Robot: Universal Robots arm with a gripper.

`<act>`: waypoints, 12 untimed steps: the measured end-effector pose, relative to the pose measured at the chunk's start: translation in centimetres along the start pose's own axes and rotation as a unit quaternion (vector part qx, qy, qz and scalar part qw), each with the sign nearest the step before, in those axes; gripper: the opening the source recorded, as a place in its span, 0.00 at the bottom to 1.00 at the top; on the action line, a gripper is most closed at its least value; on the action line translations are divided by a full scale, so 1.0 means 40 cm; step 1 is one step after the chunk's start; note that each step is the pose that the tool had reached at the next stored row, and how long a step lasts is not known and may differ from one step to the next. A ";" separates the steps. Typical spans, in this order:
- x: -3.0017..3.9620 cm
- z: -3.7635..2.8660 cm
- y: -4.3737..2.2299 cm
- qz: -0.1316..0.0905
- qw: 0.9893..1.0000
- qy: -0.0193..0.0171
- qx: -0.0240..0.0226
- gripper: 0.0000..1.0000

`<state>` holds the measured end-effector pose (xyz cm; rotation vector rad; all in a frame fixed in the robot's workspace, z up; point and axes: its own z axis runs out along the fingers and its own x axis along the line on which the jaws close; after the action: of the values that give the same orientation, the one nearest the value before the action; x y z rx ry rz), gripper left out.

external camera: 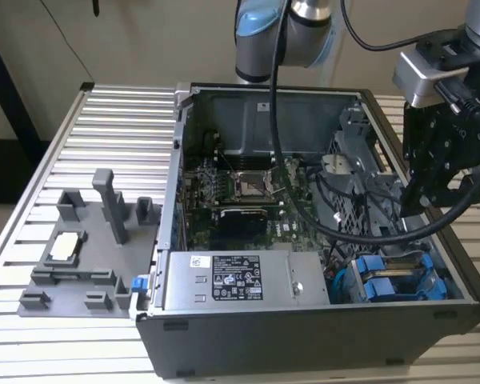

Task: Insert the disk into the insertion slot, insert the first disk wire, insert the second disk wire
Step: 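Insert the first disk wire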

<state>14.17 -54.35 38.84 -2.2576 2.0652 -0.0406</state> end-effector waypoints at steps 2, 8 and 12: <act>0.002 0.001 -0.012 0.001 1.000 -0.001 -0.015 0.19; 0.011 0.005 -0.052 0.002 0.999 -0.004 -0.044 0.19; 0.016 0.008 -0.075 0.002 0.999 -0.005 -0.053 0.19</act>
<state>17.25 -54.72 38.71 -2.3081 2.1161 0.0822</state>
